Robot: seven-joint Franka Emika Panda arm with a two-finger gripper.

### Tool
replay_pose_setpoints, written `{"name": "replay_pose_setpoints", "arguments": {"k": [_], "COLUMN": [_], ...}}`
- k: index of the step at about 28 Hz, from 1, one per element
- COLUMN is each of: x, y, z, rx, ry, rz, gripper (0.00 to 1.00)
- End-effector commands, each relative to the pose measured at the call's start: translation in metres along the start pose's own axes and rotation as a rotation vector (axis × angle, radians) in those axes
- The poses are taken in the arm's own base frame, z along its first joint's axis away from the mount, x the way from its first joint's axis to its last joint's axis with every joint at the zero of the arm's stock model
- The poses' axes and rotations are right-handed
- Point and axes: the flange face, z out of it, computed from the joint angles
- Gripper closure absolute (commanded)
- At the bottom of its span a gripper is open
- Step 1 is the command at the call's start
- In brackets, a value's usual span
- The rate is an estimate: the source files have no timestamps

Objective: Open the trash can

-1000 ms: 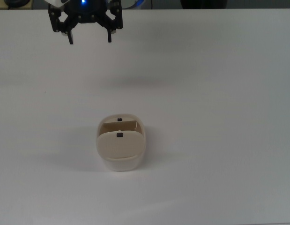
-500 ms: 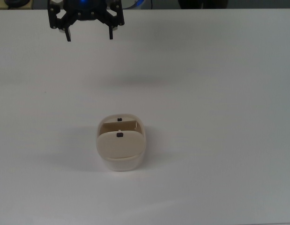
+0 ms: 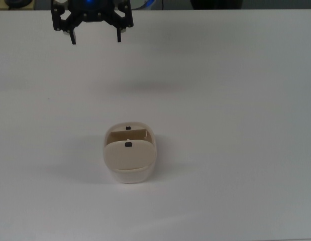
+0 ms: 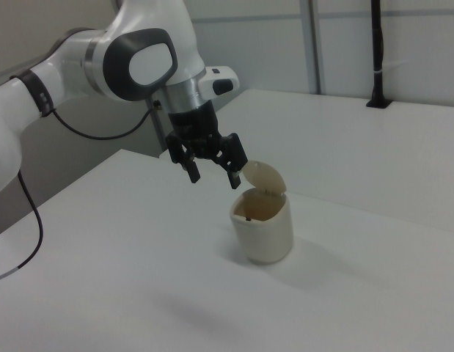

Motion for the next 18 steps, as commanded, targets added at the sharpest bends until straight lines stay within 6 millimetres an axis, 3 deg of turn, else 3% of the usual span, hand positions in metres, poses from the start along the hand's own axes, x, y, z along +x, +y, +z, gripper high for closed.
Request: {"name": "replay_pose_setpoints", "arguments": {"k": [1,11,18], "x": [-0.009,-0.01,-0.016], "y": [0.001,0.001,0.0], "z": [-0.005,-0.008,-0.022], "rx": [0.013,0.009,0.007], "ry": [-0.01,-0.004,0.019], "rz": [-0.018,-0.017,-0.018], "gripper": [0.0,0.0,0.0]}}
